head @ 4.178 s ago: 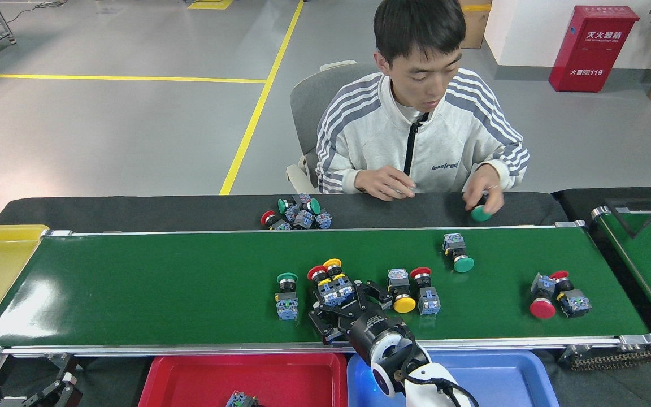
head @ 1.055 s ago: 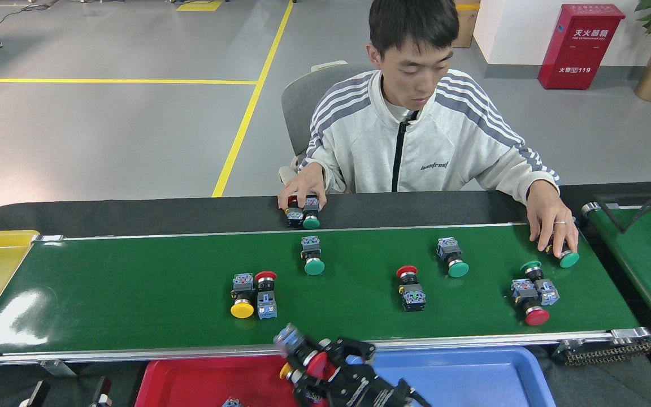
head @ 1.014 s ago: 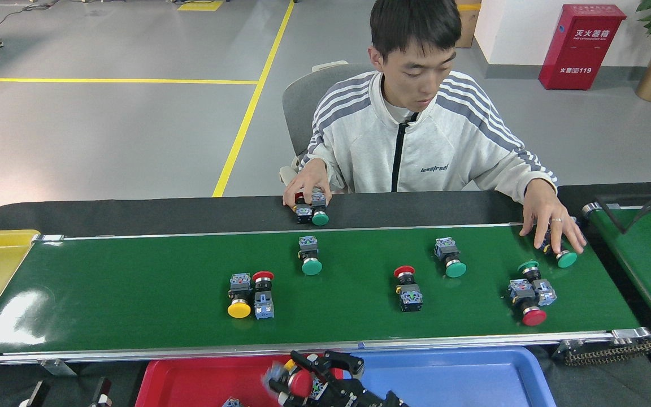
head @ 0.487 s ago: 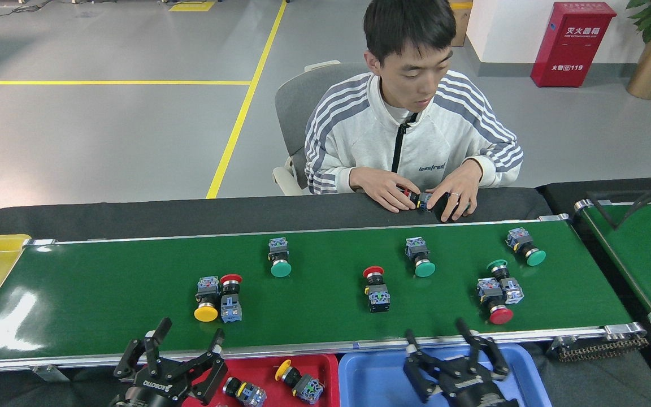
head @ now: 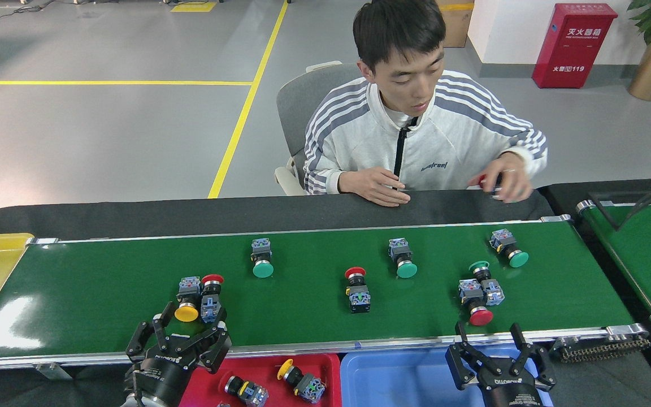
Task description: Pick switch part from conveyor to tray
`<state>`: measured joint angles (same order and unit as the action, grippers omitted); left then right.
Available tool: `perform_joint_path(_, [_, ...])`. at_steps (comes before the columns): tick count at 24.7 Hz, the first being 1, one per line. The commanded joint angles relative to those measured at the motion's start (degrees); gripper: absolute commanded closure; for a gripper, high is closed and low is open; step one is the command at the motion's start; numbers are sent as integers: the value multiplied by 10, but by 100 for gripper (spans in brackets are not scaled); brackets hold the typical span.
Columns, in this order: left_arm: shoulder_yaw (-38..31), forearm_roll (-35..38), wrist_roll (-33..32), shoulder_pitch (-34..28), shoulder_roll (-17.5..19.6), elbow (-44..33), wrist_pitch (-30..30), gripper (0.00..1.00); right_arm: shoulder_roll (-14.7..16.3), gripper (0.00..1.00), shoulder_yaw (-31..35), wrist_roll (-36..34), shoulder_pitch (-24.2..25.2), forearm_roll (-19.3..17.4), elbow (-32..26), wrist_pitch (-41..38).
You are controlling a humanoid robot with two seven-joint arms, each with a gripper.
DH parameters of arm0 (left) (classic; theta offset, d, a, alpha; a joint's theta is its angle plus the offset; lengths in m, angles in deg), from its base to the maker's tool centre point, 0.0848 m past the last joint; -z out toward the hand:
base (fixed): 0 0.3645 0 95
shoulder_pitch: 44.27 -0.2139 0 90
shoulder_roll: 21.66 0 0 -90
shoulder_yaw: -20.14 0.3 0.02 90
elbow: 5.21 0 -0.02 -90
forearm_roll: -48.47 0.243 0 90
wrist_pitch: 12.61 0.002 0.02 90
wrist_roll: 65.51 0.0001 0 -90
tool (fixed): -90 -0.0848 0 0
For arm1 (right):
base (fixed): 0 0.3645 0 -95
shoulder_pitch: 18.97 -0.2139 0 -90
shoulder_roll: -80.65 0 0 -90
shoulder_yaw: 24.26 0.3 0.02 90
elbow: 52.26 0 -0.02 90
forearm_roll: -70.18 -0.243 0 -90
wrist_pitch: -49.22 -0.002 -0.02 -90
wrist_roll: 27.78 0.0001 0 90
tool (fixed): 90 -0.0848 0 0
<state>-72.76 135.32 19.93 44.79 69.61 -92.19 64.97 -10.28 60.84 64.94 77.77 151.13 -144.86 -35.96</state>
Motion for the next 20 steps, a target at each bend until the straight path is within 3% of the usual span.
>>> perform_joint_path(1, [-3,2,2,16,6,8,9,1,5,0,-3,13,-18,3,4,4])
perform_joint_path(9, [-3,2,2,71,25,77,66,1,5,0,-27,23,-65,5,47,5])
perform_joint_path(13, [-2,2,7,111,44,150,103,4,4,0,-27,30,-88,5,75,5])
perform_joint_path(15, [-2,1,9,125,50,172,117,16,2,0,-27,34,-101,5,84,5])
perform_joint_path(17, [-2,-2,9,127,55,176,115,42,1,0,-27,43,-112,5,88,5])
perform_joint_path(18, [-1,-6,9,125,58,174,112,62,1,0,-28,46,-114,5,90,5])
perform_joint_path(20, [-1,-13,10,120,57,172,94,79,-1,0,-29,48,-119,4,94,4])
